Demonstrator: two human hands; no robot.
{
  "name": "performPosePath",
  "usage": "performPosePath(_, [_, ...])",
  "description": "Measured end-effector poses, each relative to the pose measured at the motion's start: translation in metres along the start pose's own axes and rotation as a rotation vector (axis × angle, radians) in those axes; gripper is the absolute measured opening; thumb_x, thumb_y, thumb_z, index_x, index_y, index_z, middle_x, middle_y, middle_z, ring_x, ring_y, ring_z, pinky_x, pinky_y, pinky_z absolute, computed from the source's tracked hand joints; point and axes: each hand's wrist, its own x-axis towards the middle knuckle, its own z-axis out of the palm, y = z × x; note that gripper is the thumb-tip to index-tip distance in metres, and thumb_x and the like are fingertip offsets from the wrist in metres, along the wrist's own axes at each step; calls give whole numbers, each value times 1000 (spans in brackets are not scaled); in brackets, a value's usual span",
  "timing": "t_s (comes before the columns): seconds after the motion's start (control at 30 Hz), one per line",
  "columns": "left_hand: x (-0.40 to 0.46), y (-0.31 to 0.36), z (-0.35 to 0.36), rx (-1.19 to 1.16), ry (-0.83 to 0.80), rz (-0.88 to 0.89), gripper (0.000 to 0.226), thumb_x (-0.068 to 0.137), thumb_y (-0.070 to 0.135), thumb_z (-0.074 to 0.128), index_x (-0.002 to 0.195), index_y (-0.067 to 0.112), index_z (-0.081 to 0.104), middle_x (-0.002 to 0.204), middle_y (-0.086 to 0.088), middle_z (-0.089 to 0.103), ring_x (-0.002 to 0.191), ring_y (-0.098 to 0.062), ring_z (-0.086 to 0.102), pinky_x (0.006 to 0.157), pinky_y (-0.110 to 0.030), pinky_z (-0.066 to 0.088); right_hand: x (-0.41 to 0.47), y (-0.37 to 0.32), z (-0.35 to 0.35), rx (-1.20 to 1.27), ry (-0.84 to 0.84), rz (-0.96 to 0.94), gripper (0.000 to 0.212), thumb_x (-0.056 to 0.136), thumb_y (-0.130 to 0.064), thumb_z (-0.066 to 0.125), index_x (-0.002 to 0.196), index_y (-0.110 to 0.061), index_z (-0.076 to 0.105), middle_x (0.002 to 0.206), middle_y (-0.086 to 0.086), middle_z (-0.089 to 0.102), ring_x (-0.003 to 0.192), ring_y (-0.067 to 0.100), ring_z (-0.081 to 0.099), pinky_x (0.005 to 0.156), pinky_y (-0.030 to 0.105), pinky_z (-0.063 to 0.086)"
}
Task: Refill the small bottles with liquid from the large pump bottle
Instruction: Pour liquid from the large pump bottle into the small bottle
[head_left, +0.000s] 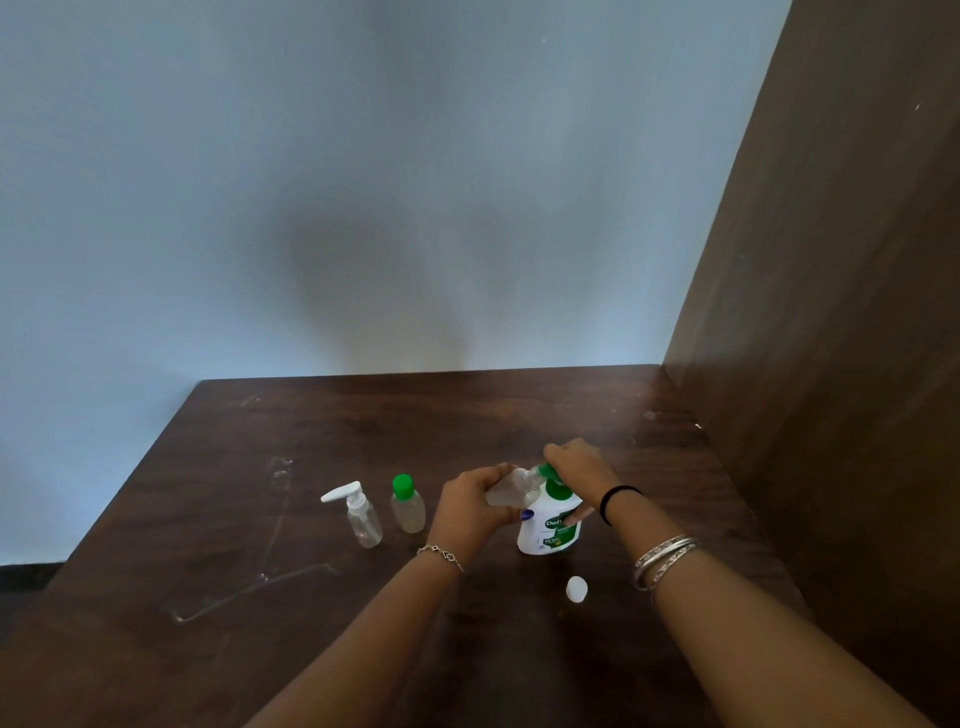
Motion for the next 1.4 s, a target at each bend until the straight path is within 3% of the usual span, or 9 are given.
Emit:
performPosePath(0.23, [2,2,0,-22,-4,27,58,65,18,80,120,15,59,114,-2,66,98,1,51,75,-2,30,3,1,-3,52,-104,68,19,86,-27,47,82,-9,53,104,19,54,99,39,58,71,52,58])
performPosePath(0.43, [2,-3,0,-6,5,15,59,65,19,80,120,16,59,116,-2,66,101,-1,52,78,-3,31,2,-1,1,-40,36,-16,20,89,-21,41,88,-3,51,91,15,50,85,32,54,50,33,52])
performPosePath(0.67, [0,-2,0,-33,5,20,60,65,21,80,121,17,58,116,-1,66,105,-3,55,84,-11,36,1,0,-4,42,-99,75,22,87,-28,48,92,-8,54,99,15,53,95,36,57,62,44,59])
performPosePath(0.93, [0,-3,-1,24,15,9,61,66,21,79,123,17,57,120,-2,64,112,-10,56,86,-11,34,2,-1,0,-66,9,-10,23,90,-24,42,92,-3,52,98,16,53,89,33,56,44,26,48])
performPosePath(1.03, [1,-1,0,3,8,9,61,65,20,80,122,16,58,118,-2,65,107,-5,54,81,-6,32,0,0,-2,-2,-63,29,23,88,-25,45,95,-5,53,100,15,52,97,36,57,54,39,58])
performPosePath(1.17, [2,1,2,-24,9,14,59,65,17,80,120,14,59,116,-3,66,101,-1,53,78,-4,32,2,2,-4,12,-91,39,20,89,-24,45,94,-6,52,103,16,50,99,37,55,55,40,57])
performPosePath(1.27, [0,-1,3,3,1,7,60,65,20,79,121,16,58,117,-2,65,110,-8,56,86,-11,36,5,4,0,-67,5,-21,18,87,-21,45,74,-10,50,99,19,54,96,38,58,68,46,58])
performPosePath(1.33, [-1,-2,4,-12,-4,2,60,66,20,79,121,16,58,116,-2,66,107,-6,56,83,-8,36,6,5,2,-135,89,-75,24,87,-21,43,66,-11,47,95,21,57,95,39,59,81,51,54])
performPosePath(1.4, [-1,-2,3,-29,-9,2,59,66,19,79,121,14,58,115,-3,66,101,-1,53,77,-3,32,6,5,2,-124,75,-82,25,87,-24,42,68,-9,50,93,20,56,94,39,60,82,53,54])
